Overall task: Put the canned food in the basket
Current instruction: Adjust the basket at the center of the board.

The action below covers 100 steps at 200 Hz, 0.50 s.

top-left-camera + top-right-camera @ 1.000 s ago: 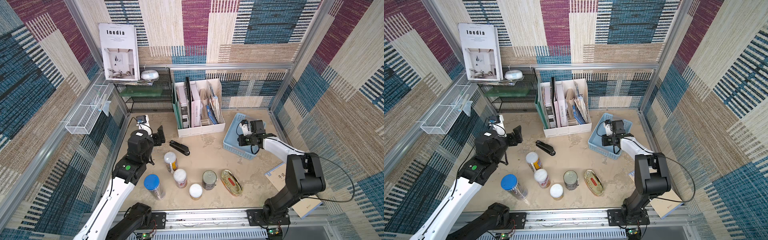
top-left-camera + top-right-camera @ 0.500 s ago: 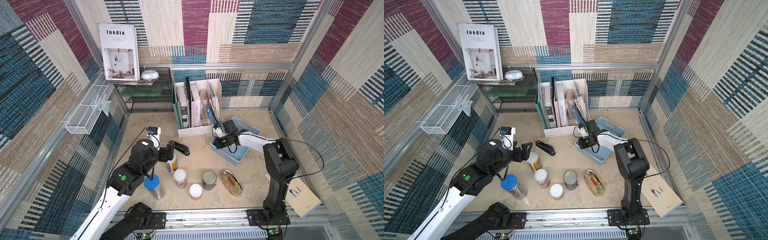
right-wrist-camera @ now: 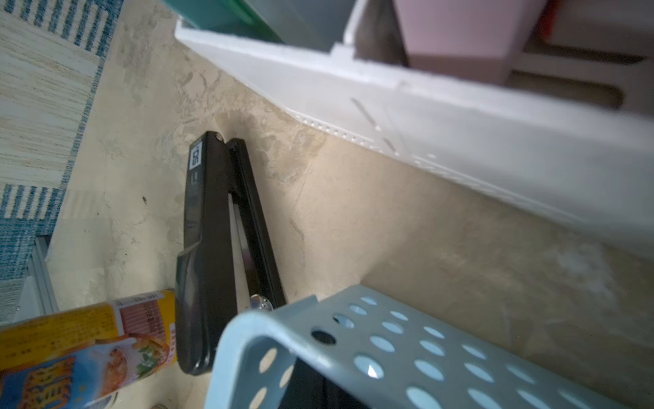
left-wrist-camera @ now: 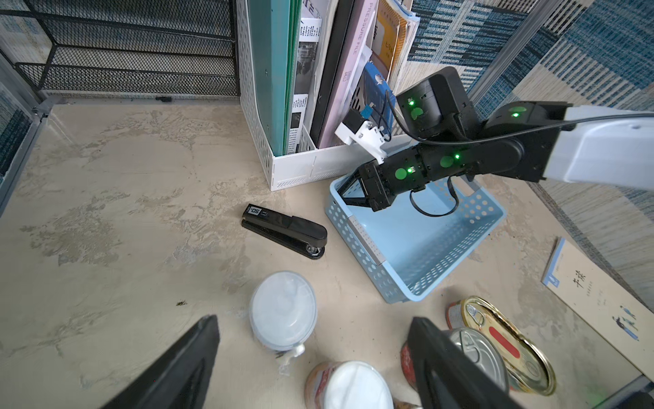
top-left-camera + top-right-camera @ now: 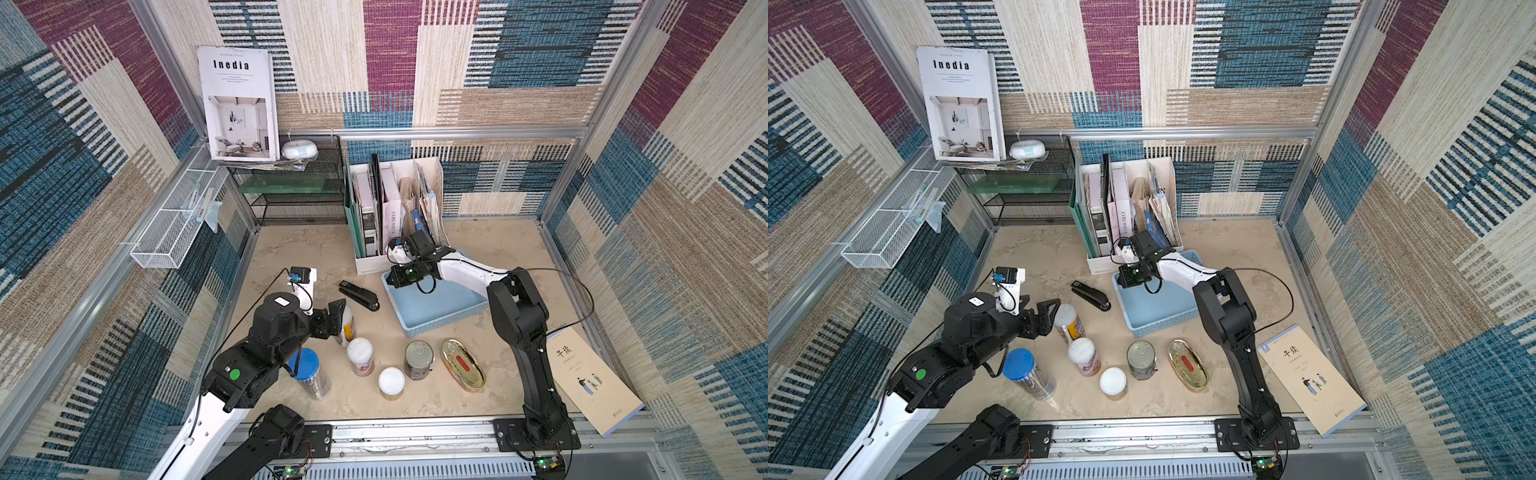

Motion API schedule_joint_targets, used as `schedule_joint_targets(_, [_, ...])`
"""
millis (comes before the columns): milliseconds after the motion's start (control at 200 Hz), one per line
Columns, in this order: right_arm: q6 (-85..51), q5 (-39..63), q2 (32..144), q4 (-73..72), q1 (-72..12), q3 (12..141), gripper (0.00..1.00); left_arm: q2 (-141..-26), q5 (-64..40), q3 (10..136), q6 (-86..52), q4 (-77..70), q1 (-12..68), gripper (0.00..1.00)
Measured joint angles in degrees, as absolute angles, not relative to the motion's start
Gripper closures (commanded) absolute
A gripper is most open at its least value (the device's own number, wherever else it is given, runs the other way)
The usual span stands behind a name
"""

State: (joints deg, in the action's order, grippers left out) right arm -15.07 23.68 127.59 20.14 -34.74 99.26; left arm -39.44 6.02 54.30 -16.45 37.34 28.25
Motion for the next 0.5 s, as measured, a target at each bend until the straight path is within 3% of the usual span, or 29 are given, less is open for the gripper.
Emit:
schedule_joint_targets(255, [-19.9, 26.4, 125.1, 19.3, -35.6, 98.3, 0.73, -40.0, 4.6, 53.1, -16.5, 37.9, 28.3, 0.11])
schedule_joint_targets(501, [-18.2, 19.0, 100.7, 20.8, -33.4, 84.5, 0.58, -41.2, 0.3, 52.6, -16.6, 38.2, 29.0, 0.13])
